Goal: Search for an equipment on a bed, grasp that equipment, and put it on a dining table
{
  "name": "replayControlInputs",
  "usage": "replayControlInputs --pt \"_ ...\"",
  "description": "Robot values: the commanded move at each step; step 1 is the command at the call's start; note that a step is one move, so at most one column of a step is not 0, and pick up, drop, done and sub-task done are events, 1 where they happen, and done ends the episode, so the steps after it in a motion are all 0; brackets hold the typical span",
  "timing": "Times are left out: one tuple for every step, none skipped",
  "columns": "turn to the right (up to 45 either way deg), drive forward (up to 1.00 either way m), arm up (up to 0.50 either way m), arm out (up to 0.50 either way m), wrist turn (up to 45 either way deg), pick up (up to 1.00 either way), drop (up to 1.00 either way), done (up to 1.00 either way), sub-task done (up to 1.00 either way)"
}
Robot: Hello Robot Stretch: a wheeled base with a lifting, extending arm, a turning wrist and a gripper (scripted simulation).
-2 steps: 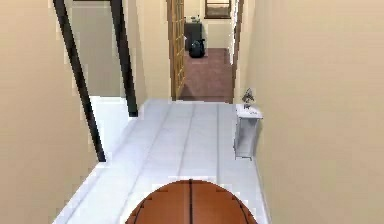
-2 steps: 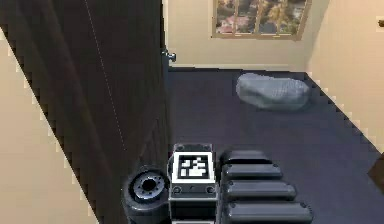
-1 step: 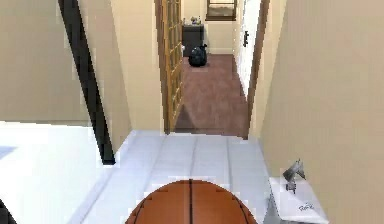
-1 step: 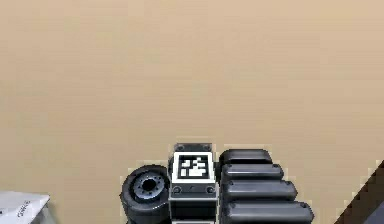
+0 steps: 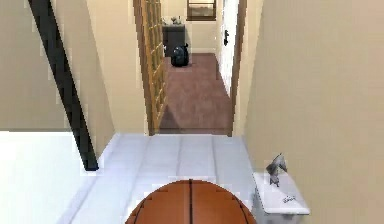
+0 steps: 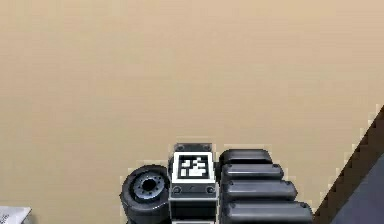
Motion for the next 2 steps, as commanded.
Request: replayControlInputs --pt "0.0 0.5 0.0 0.0 0.0 0.0 0.0 0.0 0.0" --pt "0.0 1.0 0.0 0.0 0.0 0.0 0.0 0.0 0.0"
